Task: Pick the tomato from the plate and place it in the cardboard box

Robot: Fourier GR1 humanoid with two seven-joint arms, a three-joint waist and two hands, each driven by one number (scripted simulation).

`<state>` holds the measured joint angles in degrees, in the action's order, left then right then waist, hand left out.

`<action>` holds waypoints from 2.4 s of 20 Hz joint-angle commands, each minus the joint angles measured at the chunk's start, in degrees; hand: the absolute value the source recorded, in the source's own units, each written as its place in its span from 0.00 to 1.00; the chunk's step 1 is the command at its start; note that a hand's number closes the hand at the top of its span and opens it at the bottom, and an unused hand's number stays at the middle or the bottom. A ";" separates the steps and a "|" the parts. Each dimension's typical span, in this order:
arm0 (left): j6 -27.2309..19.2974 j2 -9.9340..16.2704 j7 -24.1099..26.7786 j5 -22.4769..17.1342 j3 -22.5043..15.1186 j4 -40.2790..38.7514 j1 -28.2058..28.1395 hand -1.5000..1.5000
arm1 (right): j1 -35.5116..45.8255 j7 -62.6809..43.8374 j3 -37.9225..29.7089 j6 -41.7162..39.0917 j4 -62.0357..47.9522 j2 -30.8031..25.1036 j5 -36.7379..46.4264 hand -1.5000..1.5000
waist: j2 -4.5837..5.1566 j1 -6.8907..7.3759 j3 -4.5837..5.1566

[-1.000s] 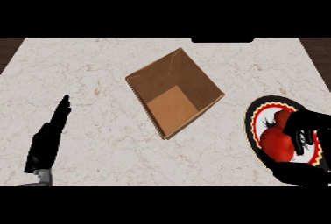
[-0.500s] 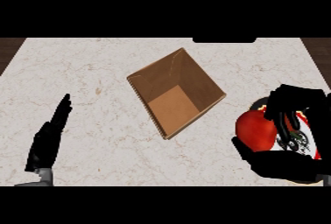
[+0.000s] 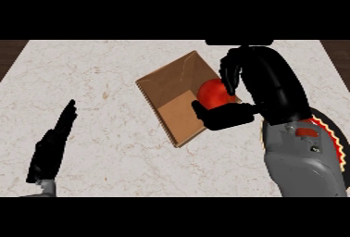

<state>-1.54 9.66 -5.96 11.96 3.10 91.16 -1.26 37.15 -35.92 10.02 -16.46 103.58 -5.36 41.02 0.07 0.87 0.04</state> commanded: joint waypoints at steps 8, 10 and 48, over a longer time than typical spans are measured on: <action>1.91 1.61 1.37 -0.75 2.18 -2.37 0.85 0.50 | 9.99 3.76 3.64 9.99 -30.36 5.30 3.36 1.00 | 0.14 0.08 -0.02; 1.33 -0.10 -2.90 -0.44 0.44 0.92 1.60 0.50 | 13.88 0.34 5.89 13.72 -36.67 5.33 1.89 1.00 | 0.17 0.64 -0.03; 0.89 -0.12 -0.07 0.78 1.75 3.31 -2.30 0.50 | -12.15 32.57 -32.11 22.40 -28.09 -18.25 -44.80 0.00 | -0.22 -1.18 -0.11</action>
<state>-1.40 8.92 -4.87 13.17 4.71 90.59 -1.70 32.23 -8.34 -17.70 12.77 74.15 -19.72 1.61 -0.17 -0.56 -0.01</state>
